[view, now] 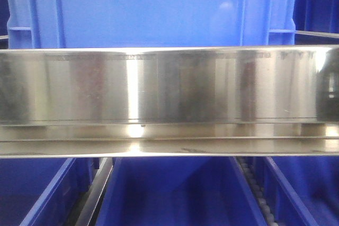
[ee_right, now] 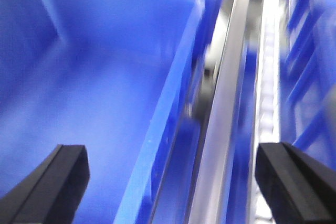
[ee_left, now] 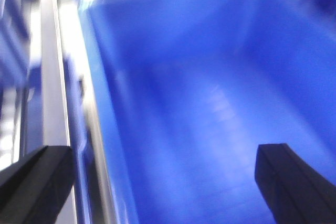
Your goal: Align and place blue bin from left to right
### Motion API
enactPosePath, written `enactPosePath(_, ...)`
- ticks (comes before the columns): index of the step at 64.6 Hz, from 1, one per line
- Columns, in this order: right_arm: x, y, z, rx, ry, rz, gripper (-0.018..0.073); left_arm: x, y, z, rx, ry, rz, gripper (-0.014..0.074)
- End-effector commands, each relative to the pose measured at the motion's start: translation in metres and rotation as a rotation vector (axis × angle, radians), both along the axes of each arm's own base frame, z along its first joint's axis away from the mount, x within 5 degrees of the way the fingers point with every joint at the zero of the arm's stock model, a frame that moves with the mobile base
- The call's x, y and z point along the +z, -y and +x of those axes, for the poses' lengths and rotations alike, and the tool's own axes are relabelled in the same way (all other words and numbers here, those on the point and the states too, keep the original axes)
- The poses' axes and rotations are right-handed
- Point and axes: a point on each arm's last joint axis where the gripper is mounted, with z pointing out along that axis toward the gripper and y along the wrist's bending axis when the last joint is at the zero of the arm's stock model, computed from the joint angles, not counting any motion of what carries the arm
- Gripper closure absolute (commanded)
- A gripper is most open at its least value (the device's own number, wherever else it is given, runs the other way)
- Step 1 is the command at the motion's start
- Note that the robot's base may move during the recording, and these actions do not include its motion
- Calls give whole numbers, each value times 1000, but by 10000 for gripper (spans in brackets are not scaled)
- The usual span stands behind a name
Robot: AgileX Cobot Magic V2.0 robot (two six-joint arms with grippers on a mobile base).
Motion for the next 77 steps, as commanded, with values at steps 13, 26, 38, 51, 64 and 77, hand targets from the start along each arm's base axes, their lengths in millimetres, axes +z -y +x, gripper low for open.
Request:
enactPosePath(13,-18,-7,52,-46,-52,28,21,-22,-7,44,104,-92,-3,-3)
enactPosePath(26,-39,-11,75,-50,-95,24,21,-35,-16,69,143,-108,-1,-3)
enactPosePath(38,-62,-13,94,-51,-153,13,21,-50,-13,82,142,-143,5,-3)
enactPosePath(51,-82,-15,107,-52,-198,5,21,-74,-9,98,142,-197,21,-3)
enactPosePath(64,-95,-17,116,-53,-229,0,21,-86,-7,106,142,-223,30,-3)
enactPosePath(77,-97,-17,117,-53,-233,-1,21,-91,-6,109,143,-233,33,-3)
